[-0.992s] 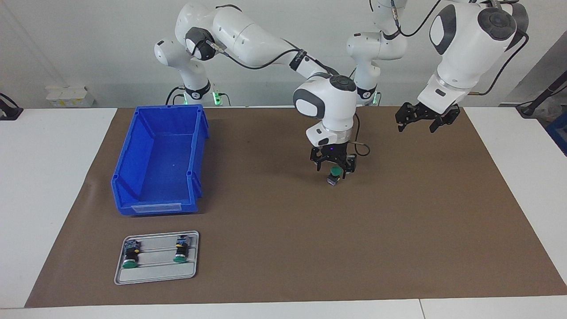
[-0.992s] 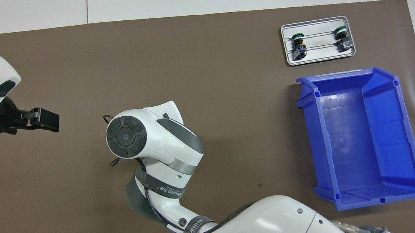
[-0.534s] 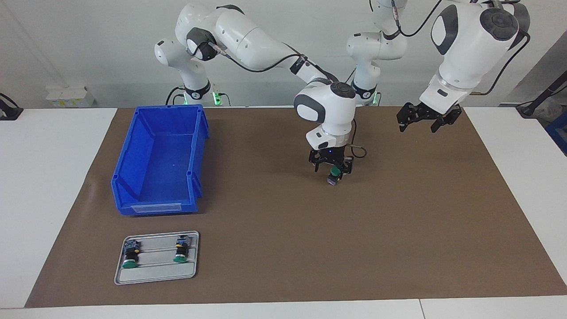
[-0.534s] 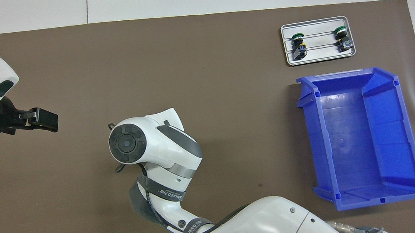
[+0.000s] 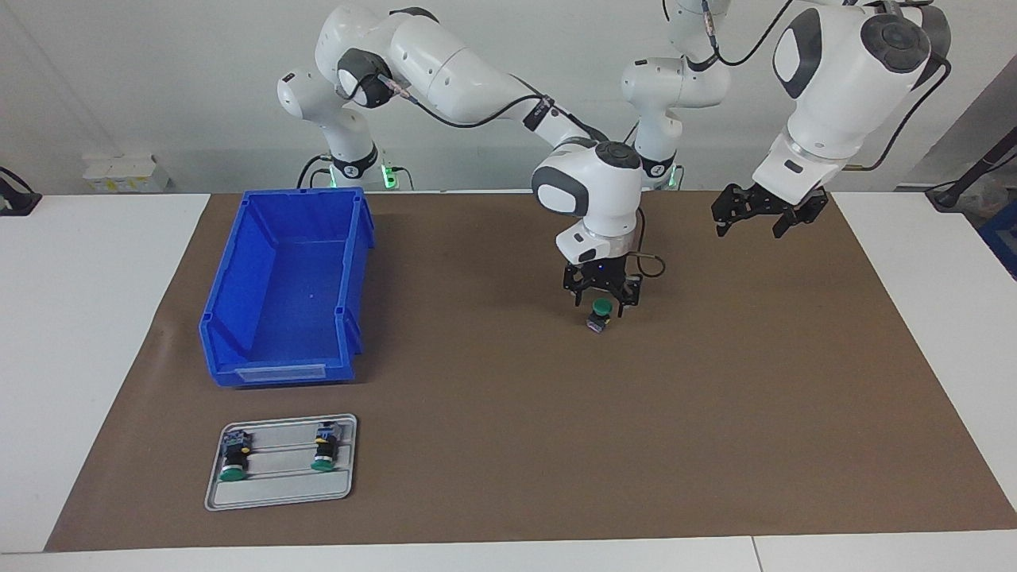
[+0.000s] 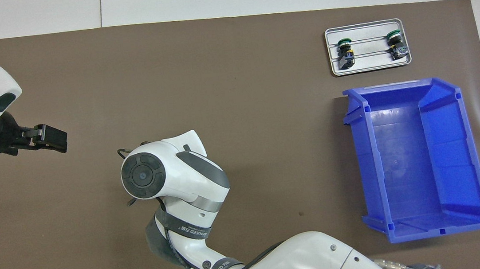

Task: Place and press button with both arms
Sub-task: 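Grasp the green button with the right gripper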

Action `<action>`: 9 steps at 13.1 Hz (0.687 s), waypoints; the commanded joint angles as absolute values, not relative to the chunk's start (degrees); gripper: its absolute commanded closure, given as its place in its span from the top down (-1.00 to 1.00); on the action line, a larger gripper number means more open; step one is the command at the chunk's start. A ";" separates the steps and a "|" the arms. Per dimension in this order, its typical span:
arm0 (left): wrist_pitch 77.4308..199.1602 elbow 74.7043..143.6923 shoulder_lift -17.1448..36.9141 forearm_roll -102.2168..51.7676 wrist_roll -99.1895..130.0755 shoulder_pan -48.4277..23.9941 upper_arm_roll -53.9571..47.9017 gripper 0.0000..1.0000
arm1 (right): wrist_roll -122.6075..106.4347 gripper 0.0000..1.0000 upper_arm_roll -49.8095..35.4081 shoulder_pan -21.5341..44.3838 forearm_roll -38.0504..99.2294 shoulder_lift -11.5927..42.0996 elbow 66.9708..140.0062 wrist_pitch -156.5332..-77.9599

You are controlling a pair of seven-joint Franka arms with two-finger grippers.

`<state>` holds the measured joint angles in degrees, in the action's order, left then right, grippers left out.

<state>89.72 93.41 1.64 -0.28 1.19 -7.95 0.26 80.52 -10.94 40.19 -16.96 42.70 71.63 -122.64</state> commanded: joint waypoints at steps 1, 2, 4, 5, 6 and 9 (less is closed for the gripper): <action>90.79 95.54 -0.09 0.53 0.97 -7.65 0.09 1.00 | 81.91 0.68 -11.07 39.99 -18.19 41.22 74.18 -123.75; 90.79 95.54 -0.09 0.53 0.97 -7.65 0.09 1.00 | 81.91 0.66 -11.07 39.99 -18.19 41.22 74.18 -123.92; 90.79 95.54 -0.09 0.53 0.97 -7.65 0.09 1.00 | 81.91 0.33 -11.07 39.99 -18.19 41.22 74.09 -124.01; 90.79 95.54 -0.09 0.53 0.97 -7.65 0.09 1.00 | 82.00 0.22 -11.07 39.99 -18.19 41.22 74.09 -124.01; 90.79 95.54 -0.09 0.53 0.97 -7.65 0.09 1.00 | 82.00 0.20 -11.07 39.99 -18.19 41.22 74.00 -124.01; 90.79 95.45 -0.09 0.53 0.97 -7.65 0.09 1.00 | 82.18 -0.40 -11.07 40.08 -17.93 41.22 73.57 -123.93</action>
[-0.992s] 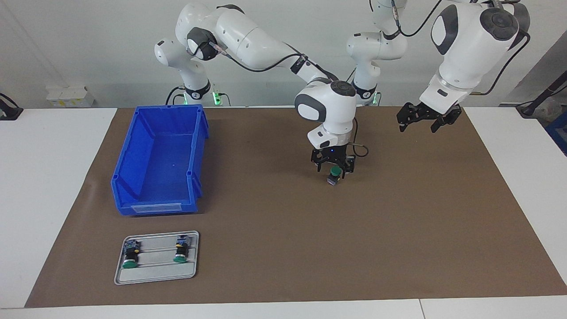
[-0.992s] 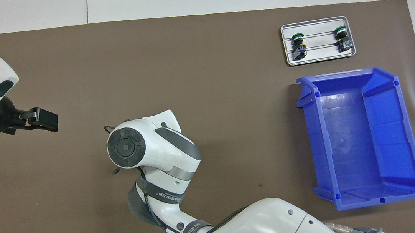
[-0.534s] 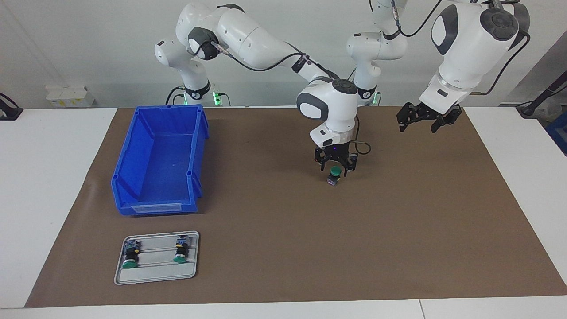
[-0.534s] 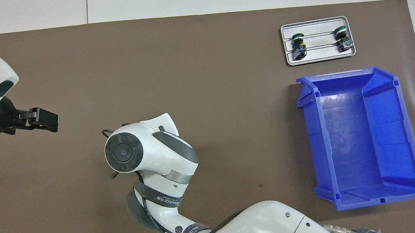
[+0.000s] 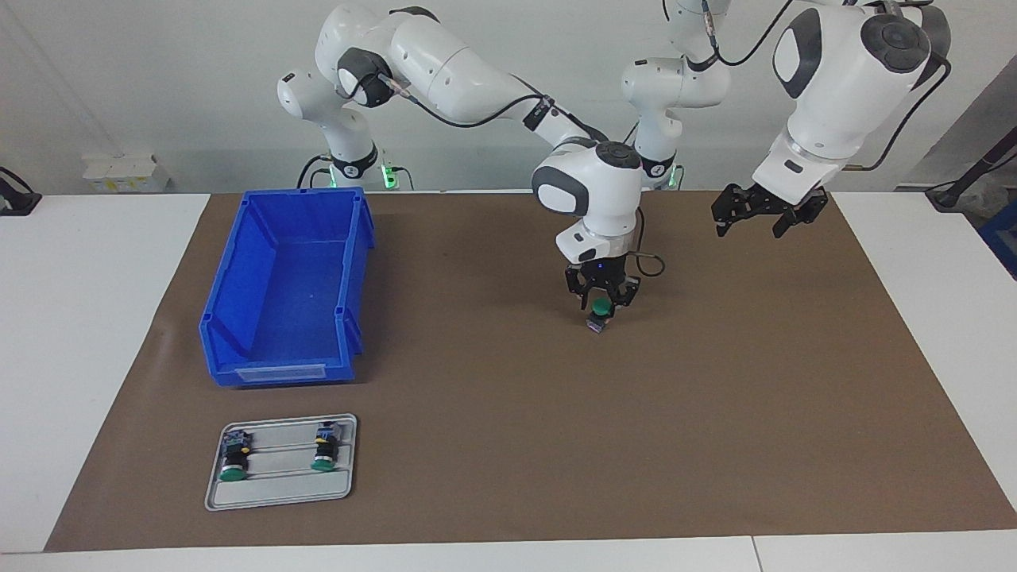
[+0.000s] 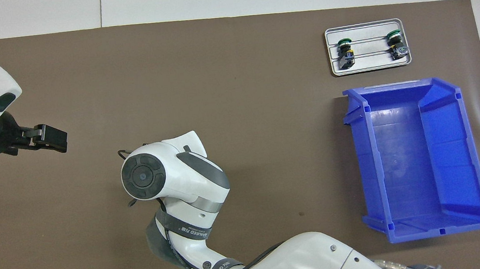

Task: Place and press button with both arms
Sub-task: 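Grasp the green button with the right gripper, then carry the green button to the blue bin with the right gripper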

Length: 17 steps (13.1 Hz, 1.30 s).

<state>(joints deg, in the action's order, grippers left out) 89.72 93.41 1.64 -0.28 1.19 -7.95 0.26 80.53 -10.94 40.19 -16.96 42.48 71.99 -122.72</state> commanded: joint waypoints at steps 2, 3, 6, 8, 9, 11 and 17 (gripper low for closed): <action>90.79 95.54 -0.09 0.53 0.97 -7.65 0.09 1.00 | 82.09 -0.96 -11.07 40.08 -17.84 41.05 73.30 -123.23; 90.79 95.54 -0.09 0.53 0.97 -7.65 0.09 1.00 | 82.18 -1.00 -11.07 40.08 -17.75 40.96 73.30 -123.14; 90.79 95.45 -0.09 0.53 0.97 -7.65 0.09 1.00 | 83.31 -1.00 -11.07 39.73 -17.49 39.82 73.56 -122.52; 90.79 95.45 -0.09 0.53 0.97 -7.65 0.09 1.00 | 83.41 -1.00 -11.07 38.24 -17.40 36.49 74.61 -119.89; 90.79 95.54 -0.09 0.53 0.97 -7.65 0.09 1.00 | 83.23 -1.00 -11.07 36.67 -17.40 33.86 76.88 -119.27; 90.79 95.54 -0.09 0.53 0.97 -7.65 0.09 1.00 | 82.44 -1.00 -11.34 32.89 -17.32 25.97 85.13 -119.53; 90.79 95.54 -0.09 0.53 0.97 -7.65 0.09 1.00 | 63.23 -1.00 -11.43 20.50 -9.33 7.23 101.93 -117.34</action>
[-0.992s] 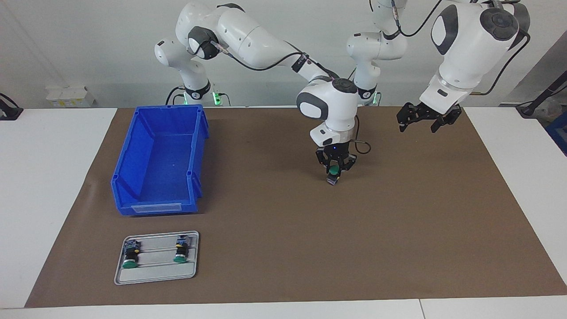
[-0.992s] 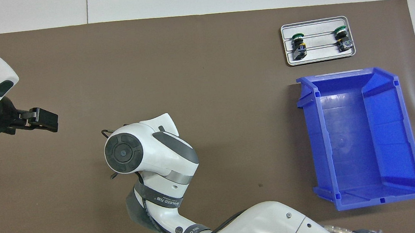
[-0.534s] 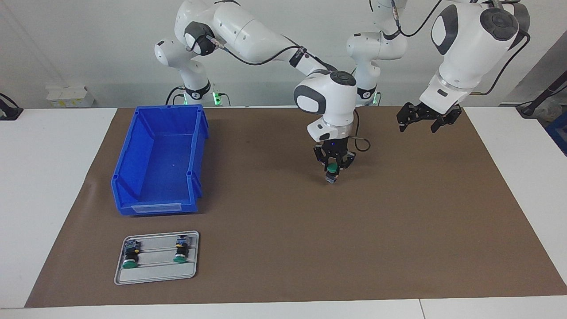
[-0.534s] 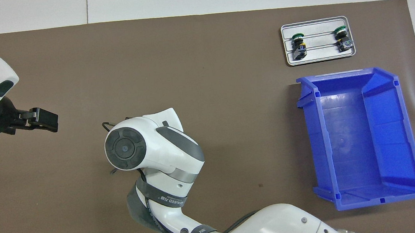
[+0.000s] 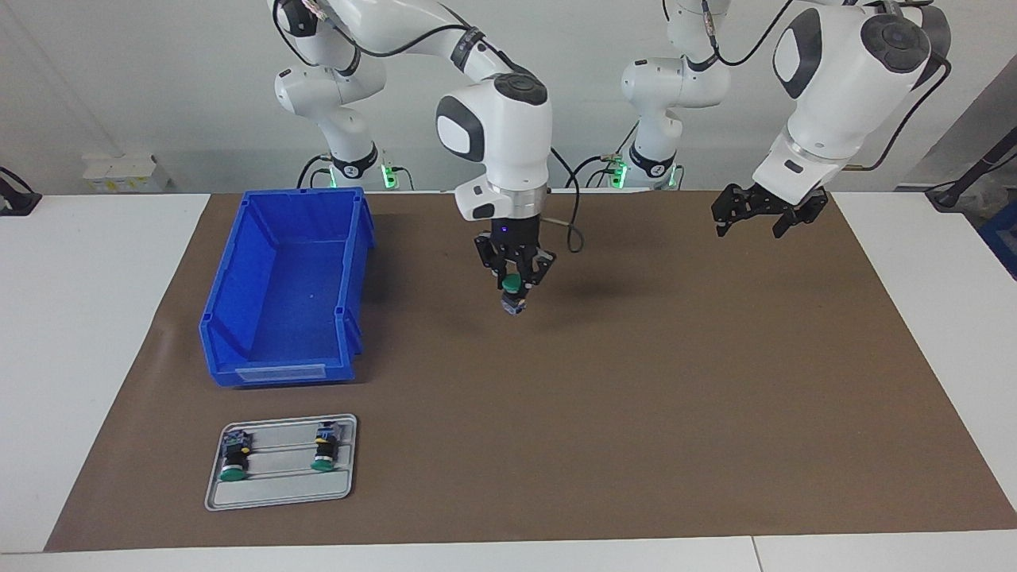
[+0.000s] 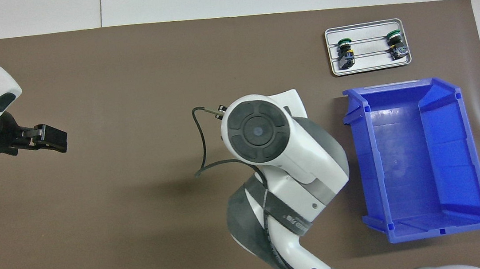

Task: Place and press button with both arms
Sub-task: 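Carry the green button to the blue bin with the right gripper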

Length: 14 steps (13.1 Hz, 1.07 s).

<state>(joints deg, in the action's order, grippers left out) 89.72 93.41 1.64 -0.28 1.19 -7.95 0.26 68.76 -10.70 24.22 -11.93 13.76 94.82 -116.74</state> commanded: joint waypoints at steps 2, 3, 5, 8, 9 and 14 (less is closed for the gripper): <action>90.79 95.54 -0.09 0.53 0.97 -7.65 0.09 1.00 | 54.80 -1.00 -11.34 15.76 -6.25 1.96 106.33 -116.46; 90.79 95.54 -0.09 0.53 0.97 -7.65 0.09 1.00 | 51.19 -1.00 -11.34 13.99 -6.15 0.45 107.13 -114.37; 90.79 95.54 -0.09 0.53 0.97 -7.65 0.09 1.00 | 43.89 -1.00 -11.34 9.87 -6.07 -1.48 107.31 -111.19; 90.79 95.54 -0.09 0.53 0.97 -7.65 0.09 1.00 | 31.24 -1.00 -11.34 3.54 -3.88 -2.46 107.40 -109.86; 90.79 95.45 -0.09 0.53 0.97 -7.65 0.09 1.00 | 25.98 -1.00 -11.34 1.17 -3.61 -2.37 107.40 -109.95; 90.79 95.54 -0.09 0.53 0.97 -7.65 0.09 1.00 | 1.54 -1.00 -11.25 -7.02 -1.58 -0.97 109.15 -112.58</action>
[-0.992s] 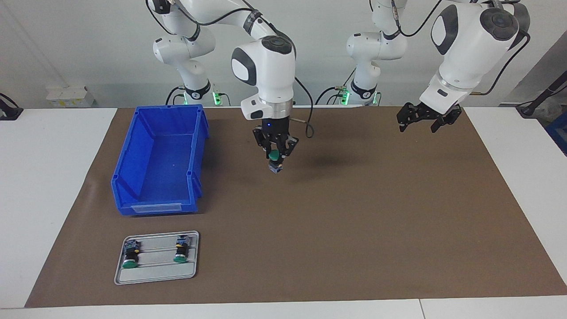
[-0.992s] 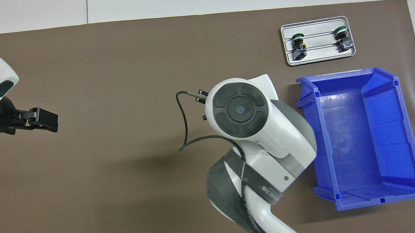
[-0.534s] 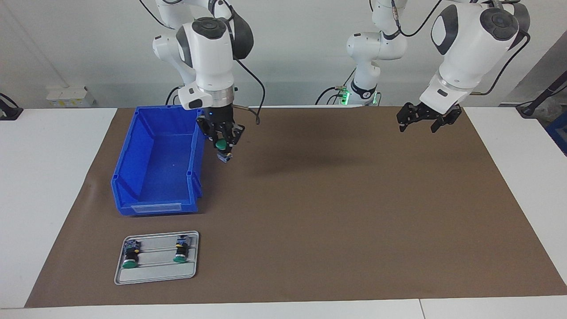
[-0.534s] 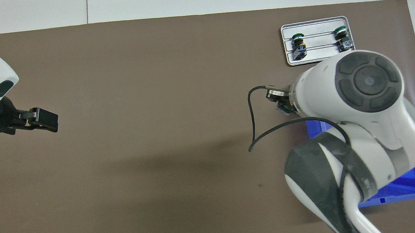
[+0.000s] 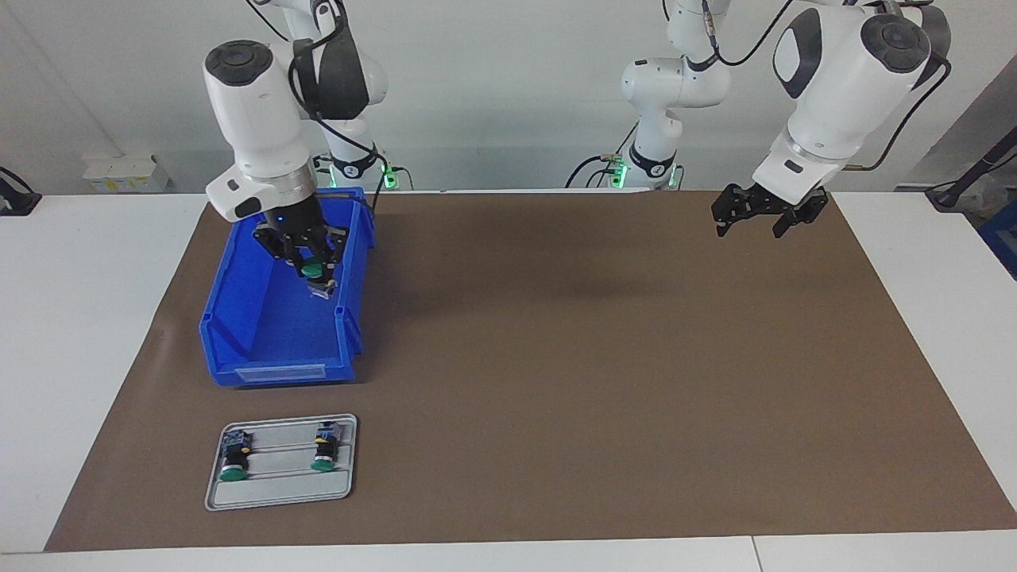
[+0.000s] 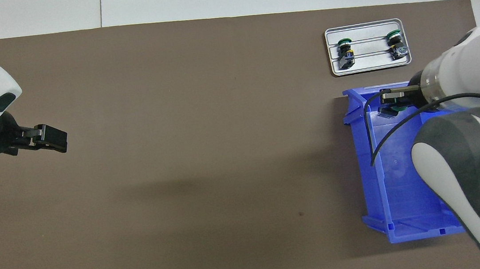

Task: Place and press button with both arms
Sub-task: 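Lower the button into the blue bin and open the right gripper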

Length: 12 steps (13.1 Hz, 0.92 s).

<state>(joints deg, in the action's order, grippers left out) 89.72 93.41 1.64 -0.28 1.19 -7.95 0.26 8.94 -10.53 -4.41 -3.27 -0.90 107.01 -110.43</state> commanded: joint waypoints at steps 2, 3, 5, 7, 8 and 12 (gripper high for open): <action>90.79 95.54 -0.09 0.53 0.97 -7.65 0.09 1.00 | -7.00 -1.00 -11.25 -9.57 -0.36 0.87 110.21 -114.86; 90.79 95.54 -0.09 0.53 0.97 -7.65 0.09 1.00 | -9.21 -1.00 -11.25 -10.02 0.00 1.57 111.00 -115.74; 90.79 95.54 -0.09 0.53 0.97 -7.65 0.09 1.00 | -12.90 -1.00 -11.34 -11.15 0.00 2.98 113.37 -119.42; 90.79 95.54 -0.09 0.53 0.97 -7.65 0.09 1.00 | -16.51 -1.00 -11.25 -12.30 0.61 5.26 114.69 -123.82; 90.79 95.54 -0.09 0.53 0.97 -7.65 0.09 1.00 | -16.61 -1.00 -11.25 -12.39 1.05 6.23 114.96 -125.32; 90.79 95.45 -0.09 0.53 0.97 -7.65 0.09 1.00 | -19.42 -1.00 -11.25 -12.92 1.14 10.10 115.14 -129.71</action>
